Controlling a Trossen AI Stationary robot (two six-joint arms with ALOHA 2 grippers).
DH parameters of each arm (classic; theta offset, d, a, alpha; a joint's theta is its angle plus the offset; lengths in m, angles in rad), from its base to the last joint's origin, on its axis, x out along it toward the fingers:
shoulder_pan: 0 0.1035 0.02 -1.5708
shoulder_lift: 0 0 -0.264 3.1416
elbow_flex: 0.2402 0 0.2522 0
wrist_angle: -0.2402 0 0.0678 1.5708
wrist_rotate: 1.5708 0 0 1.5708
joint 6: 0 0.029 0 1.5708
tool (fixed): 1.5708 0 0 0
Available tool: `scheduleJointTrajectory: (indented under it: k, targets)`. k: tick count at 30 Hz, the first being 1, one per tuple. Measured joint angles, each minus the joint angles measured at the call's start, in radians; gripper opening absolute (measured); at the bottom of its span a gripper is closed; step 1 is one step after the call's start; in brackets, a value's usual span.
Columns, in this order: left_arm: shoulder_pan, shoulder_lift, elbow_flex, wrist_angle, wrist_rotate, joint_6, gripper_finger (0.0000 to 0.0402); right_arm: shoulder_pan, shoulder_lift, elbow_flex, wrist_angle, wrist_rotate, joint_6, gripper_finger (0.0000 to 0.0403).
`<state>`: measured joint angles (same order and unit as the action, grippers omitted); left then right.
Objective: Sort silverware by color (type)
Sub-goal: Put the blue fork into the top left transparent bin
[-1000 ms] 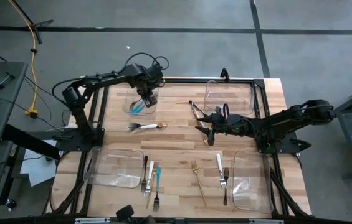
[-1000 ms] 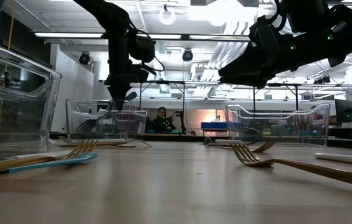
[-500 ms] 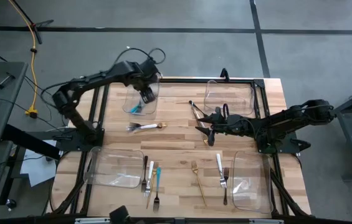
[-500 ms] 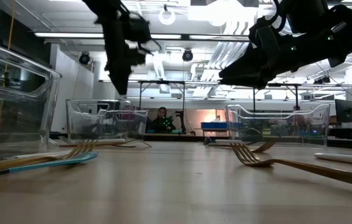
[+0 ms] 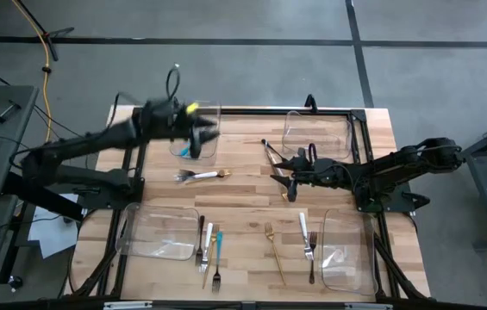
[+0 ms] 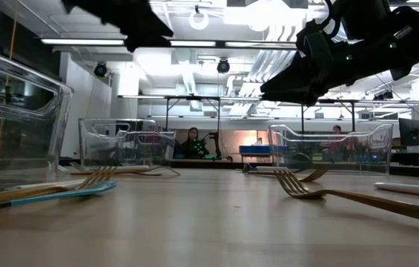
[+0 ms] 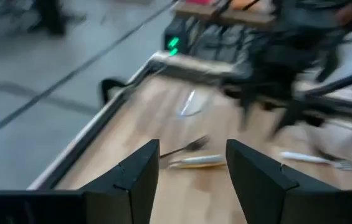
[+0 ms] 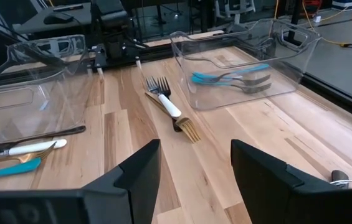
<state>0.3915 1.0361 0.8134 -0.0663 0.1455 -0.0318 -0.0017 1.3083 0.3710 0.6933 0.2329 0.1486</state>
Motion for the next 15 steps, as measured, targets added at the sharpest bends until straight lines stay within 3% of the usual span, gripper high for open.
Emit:
scheduleJointTrajectory:
  k: [4, 7, 11, 15]
  targets:
    - [-0.114, -0.084, -0.245, 0.297, -0.019, -0.027, 0.0179, 0.0, 0.0, 0.0, 0.023, 0.0, 0.0, 0.019]
    - [-0.176, -0.117, -0.373, 0.475, -0.099, -0.018, 0.0179, 0.0, 0.0, 0.0, 0.048, 0.0, -0.019, 0.019]
    - [-0.216, -0.12, -0.478, 0.655, -0.209, 0.04, 0.0179, 0.0, 0.0, 0.0, 0.084, 0.0, -0.052, 0.019]
    - [-0.222, -0.12, -0.508, 0.706, -0.237, 0.051, 0.0179, 0.0, 0.0, 0.0, 0.092, 0.0, -0.053, 0.019]
